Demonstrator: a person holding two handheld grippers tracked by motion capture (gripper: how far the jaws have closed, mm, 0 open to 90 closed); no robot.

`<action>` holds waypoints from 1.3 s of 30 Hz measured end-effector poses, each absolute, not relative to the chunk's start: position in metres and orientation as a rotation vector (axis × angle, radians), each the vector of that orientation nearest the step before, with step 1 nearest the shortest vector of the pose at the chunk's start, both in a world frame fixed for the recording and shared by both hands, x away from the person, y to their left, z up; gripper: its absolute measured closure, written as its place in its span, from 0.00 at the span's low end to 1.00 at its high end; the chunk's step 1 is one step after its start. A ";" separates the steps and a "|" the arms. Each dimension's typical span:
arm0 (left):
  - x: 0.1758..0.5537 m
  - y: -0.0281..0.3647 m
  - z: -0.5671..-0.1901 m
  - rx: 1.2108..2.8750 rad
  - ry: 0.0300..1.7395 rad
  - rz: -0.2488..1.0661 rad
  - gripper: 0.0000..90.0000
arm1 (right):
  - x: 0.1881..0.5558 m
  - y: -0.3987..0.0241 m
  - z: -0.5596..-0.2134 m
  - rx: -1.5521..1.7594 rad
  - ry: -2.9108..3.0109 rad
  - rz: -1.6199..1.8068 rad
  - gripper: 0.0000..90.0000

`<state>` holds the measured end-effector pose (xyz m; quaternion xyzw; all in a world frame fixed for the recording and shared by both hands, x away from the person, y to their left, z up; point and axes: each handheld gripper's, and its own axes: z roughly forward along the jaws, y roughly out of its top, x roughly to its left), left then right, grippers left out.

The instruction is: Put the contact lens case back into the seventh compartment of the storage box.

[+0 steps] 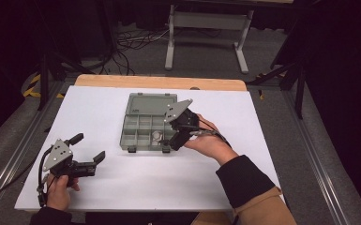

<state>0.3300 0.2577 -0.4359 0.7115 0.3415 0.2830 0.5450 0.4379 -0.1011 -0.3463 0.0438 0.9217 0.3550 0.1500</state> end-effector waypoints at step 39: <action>0.329 0.257 -0.436 1.684 0.816 0.671 0.02 | 0.380 -0.192 -0.361 0.397 2.410 1.262 0.05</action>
